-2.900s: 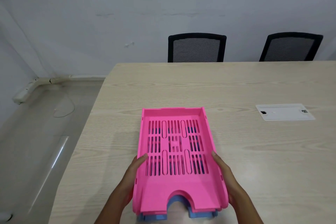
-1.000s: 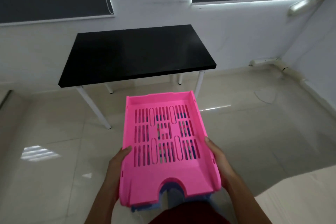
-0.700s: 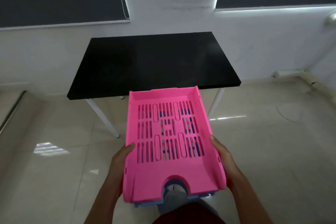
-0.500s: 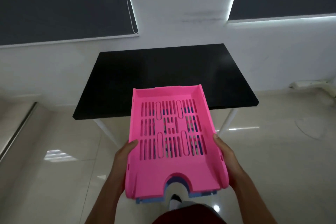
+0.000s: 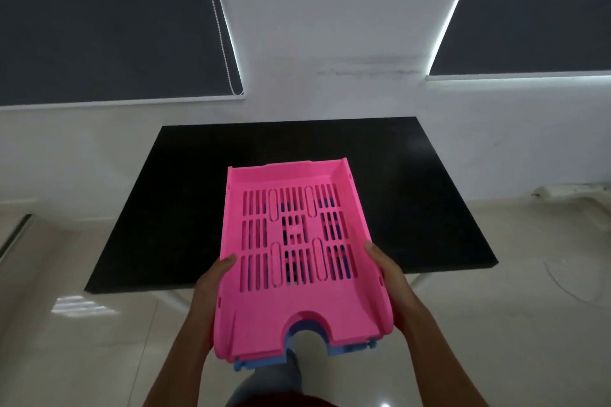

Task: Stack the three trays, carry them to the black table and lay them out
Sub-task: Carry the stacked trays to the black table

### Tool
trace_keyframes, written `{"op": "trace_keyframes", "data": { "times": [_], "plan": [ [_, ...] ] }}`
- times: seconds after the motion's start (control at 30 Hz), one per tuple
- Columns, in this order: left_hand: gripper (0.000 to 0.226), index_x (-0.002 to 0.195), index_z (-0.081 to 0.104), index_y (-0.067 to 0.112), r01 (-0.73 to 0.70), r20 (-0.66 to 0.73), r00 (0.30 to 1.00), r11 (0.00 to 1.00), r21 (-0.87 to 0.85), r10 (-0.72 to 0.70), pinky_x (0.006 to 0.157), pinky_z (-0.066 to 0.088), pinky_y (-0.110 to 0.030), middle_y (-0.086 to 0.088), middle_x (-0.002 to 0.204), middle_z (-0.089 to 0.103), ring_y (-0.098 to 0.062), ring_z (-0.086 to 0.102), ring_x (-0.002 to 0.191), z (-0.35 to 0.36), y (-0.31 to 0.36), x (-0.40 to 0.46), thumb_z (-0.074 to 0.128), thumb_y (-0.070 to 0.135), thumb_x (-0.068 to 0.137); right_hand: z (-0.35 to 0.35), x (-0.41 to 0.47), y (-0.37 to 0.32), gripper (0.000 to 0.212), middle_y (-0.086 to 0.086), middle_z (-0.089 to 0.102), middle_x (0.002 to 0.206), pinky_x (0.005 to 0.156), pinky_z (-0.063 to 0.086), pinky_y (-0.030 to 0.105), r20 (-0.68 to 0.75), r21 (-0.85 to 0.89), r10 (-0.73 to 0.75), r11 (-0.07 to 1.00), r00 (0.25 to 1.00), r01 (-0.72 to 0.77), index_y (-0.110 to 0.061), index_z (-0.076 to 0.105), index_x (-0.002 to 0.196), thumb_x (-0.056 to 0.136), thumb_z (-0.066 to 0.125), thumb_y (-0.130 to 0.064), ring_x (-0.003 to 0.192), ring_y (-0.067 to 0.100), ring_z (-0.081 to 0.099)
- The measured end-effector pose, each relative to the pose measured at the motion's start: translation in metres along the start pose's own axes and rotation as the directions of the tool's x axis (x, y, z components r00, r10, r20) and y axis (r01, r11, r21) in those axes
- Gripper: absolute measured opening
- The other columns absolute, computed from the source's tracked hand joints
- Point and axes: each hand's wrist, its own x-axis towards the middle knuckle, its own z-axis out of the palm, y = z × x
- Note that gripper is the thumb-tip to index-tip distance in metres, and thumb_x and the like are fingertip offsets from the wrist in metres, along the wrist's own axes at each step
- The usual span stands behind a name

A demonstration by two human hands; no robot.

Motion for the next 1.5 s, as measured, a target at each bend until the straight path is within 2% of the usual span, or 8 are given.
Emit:
{"op": "trace_keyframes", "data": {
  "times": [0.23,0.53,0.83,0.93,1.03,1.17,1.3,1.5],
  "plan": [
    [0.041,0.116,0.065,0.008,0.020,0.083,0.996,1.000,0.008,-0.021,0.087,0.053,-0.059,-0.023,0.105,0.073,-0.039,0.069,0.089,0.027,0.048,0.103,0.064,0.031,0.082,-0.007,0.088,-0.045,0.066,0.022,0.072,0.113,0.077,0.063,0.042,-0.058,0.067,0.030,0.997,0.998,-0.026,-0.002,0.057,0.134,0.085,0.060,-0.047,0.092,0.035,0.072],
    [0.046,0.122,0.065,0.005,0.078,0.097,0.992,0.997,0.015,-0.079,0.090,0.050,-0.062,-0.028,0.111,0.069,-0.040,0.066,0.092,0.049,0.099,0.199,0.071,0.026,0.081,-0.013,0.193,-0.083,0.089,0.035,0.063,0.129,0.087,0.060,0.051,-0.058,0.175,0.122,0.978,0.991,-0.110,-0.001,0.058,0.135,0.066,0.084,-0.050,0.102,0.042,0.068],
    [0.053,0.127,0.058,0.003,0.102,0.036,0.994,0.995,-0.007,-0.102,0.096,0.044,-0.068,-0.035,0.119,0.062,-0.044,0.062,0.099,0.060,0.115,0.232,0.069,0.027,0.081,-0.016,0.242,-0.106,0.054,0.023,0.074,0.112,0.079,0.062,0.046,-0.057,0.136,0.118,0.985,0.991,-0.109,-0.004,0.058,0.133,0.090,0.064,-0.036,0.094,0.035,0.074],
    [0.059,0.131,0.058,0.014,0.041,0.023,0.999,0.999,0.019,-0.042,0.095,0.044,-0.071,-0.030,0.118,0.065,-0.046,0.065,0.102,0.060,0.118,0.229,0.075,0.031,0.077,-0.017,0.240,-0.106,0.054,0.020,0.074,0.117,0.089,0.058,0.051,-0.092,0.031,0.096,0.995,0.991,-0.094,-0.010,0.062,0.132,0.087,0.068,-0.039,0.102,0.034,0.074],
    [0.047,0.137,0.052,0.031,-0.075,-0.003,0.997,0.993,0.090,0.075,0.092,0.049,-0.066,-0.018,0.116,0.069,-0.042,0.068,0.104,0.058,0.121,0.225,0.059,0.019,0.092,-0.013,0.232,-0.112,0.033,-0.006,0.072,0.116,0.079,0.057,0.030,-0.204,-0.213,-0.039,0.977,0.978,-0.005,-0.027,0.059,0.131,0.098,0.060,-0.022,0.097,0.011,0.074],
    [0.051,0.145,0.042,0.034,-0.138,-0.012,0.989,0.966,0.220,0.144,0.087,0.056,-0.058,-0.010,0.119,0.068,-0.033,0.071,0.099,0.063,0.125,0.221,0.049,0.015,0.098,-0.012,0.229,-0.116,0.059,-0.006,0.046,0.154,0.101,0.051,0.031,-0.234,-0.426,-0.174,0.903,0.957,0.060,-0.026,0.036,0.155,0.101,0.057,-0.018,0.134,0.013,0.053],
    [0.044,0.140,0.042,0.040,-0.146,-0.004,0.988,0.933,0.329,0.156,0.074,0.059,-0.044,-0.009,0.108,0.070,-0.022,0.075,0.084,0.075,0.122,0.218,0.040,0.018,0.102,-0.002,0.227,-0.115,0.050,-0.017,0.062,0.133,0.077,0.057,0.013,-0.172,-0.530,-0.261,0.837,0.950,0.134,-0.039,0.041,0.150,0.105,0.047,-0.018,0.110,-0.010,0.064],
    [0.044,0.143,0.040,0.038,-0.131,-0.001,0.990,0.900,0.416,0.144,0.079,0.059,-0.051,-0.006,0.106,0.070,-0.022,0.074,0.086,0.072,0.121,0.218,0.040,0.023,0.102,0.007,0.222,-0.119,0.047,-0.019,0.064,0.122,0.080,0.053,0.020,-0.196,-0.538,-0.245,0.836,0.950,0.104,-0.044,0.041,0.146,0.105,0.045,-0.023,0.103,-0.013,0.064]
  ]
}}
